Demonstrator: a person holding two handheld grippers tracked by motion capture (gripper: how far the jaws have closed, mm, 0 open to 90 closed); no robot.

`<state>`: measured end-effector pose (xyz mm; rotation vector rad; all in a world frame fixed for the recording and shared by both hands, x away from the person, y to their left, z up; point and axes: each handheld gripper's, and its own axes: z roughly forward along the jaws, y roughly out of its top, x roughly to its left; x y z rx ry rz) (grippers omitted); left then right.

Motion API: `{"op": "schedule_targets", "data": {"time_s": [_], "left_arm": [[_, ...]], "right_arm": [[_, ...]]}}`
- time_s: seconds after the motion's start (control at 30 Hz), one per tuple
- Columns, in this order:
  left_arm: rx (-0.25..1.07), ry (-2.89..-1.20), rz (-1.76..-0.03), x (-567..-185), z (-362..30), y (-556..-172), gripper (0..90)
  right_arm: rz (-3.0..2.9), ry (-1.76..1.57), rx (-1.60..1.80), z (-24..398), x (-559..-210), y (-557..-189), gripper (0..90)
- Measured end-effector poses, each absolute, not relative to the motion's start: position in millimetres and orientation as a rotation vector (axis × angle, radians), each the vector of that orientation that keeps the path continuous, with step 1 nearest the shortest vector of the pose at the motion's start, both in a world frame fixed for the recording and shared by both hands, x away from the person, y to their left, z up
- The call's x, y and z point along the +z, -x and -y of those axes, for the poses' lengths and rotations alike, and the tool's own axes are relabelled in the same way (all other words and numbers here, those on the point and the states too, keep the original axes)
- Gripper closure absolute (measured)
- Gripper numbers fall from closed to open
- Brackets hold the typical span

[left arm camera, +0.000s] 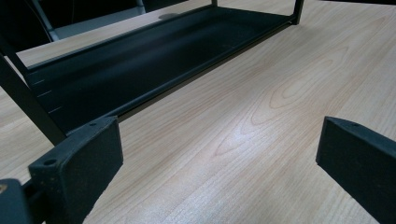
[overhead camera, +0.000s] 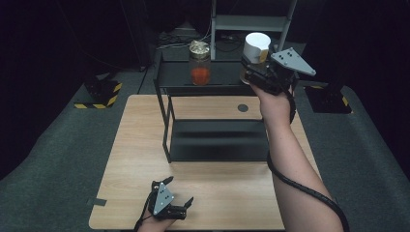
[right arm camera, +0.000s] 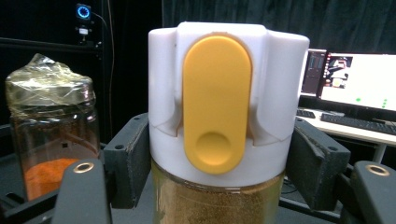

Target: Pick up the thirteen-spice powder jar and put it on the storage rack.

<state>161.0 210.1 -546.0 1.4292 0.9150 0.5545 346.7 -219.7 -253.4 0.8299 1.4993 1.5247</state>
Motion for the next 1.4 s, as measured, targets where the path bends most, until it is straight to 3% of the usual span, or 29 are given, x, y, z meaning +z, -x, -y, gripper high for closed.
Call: {"op": "schedule_targets", "data": {"time_s": [1.2, 1.3, 1.4], "left_arm": [[0.551, -1.399, -0.927, -547.9, -211.0, -159.6, 0.7], [0.552, -1.403, -0.924, -547.6, -211.9, -160.0, 0.7], [0.549, -1.397, -0.926, -548.0, -212.0, -160.2, 0.7]], "right_arm": [[-1.515, -0.853, 1.557, 216.4, -260.3, -362.9, 28.9], [-1.515, -0.861, 1.556, 216.0, -259.6, -362.8, 25.3], [-1.511, -0.883, 1.561, 214.5, -259.2, -363.1, 16.0]]}}
